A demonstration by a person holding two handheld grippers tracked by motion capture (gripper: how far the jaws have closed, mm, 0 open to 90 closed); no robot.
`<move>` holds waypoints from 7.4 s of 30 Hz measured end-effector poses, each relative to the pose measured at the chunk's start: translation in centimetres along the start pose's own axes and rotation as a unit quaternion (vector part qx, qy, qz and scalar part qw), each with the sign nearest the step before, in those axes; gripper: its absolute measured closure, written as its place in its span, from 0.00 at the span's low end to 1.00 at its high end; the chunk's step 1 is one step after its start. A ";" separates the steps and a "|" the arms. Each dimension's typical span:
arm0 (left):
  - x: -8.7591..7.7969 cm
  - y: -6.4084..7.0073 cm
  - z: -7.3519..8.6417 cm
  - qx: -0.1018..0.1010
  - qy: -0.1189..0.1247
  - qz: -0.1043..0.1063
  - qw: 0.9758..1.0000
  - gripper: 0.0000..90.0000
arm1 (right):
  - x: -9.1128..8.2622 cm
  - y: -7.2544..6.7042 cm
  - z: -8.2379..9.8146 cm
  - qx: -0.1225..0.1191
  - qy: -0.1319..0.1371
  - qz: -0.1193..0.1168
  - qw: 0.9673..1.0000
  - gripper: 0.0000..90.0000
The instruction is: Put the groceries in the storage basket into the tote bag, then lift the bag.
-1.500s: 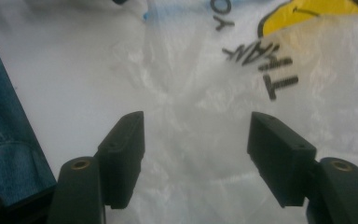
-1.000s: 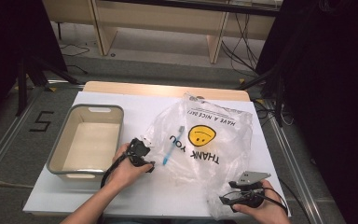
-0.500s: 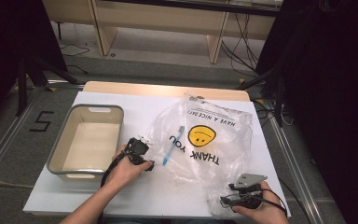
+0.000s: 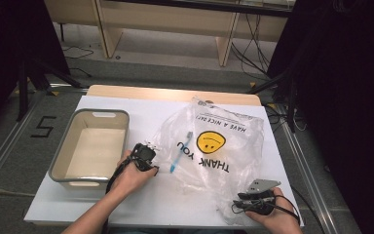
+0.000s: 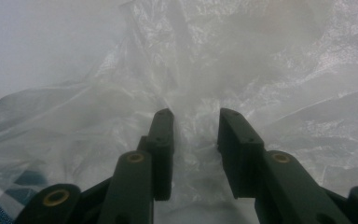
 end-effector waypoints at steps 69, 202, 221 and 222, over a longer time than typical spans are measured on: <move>-1.4 0.4 -0.1 0.033 0.031 0.001 0.999 0.99 | -0.7 0.5 -1.4 0.020 0.065 -0.009 0.998 1.00; -14.9 1.1 -11.4 0.134 0.460 -0.074 0.875 0.99 | -10.2 6.6 -14.0 0.028 0.395 0.204 0.895 1.00; -17.1 1.1 -12.8 0.131 0.488 -0.082 0.859 0.99 | -11.6 6.9 -15.6 0.025 0.419 0.217 0.882 1.00; -17.1 1.0 -12.8 0.131 0.487 -0.082 0.860 0.99 | -11.7 7.0 -15.7 0.026 0.420 0.216 0.881 1.00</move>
Point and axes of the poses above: each handheld gripper's, and its own axes: x roughly forward along the jaws, z roughly out of its underside, y roughly to its right, the point moved 8 cm from there along x, roughly forward along the jaws, and after that the axes turned 8 degrees about y, right-handed, at the moved point
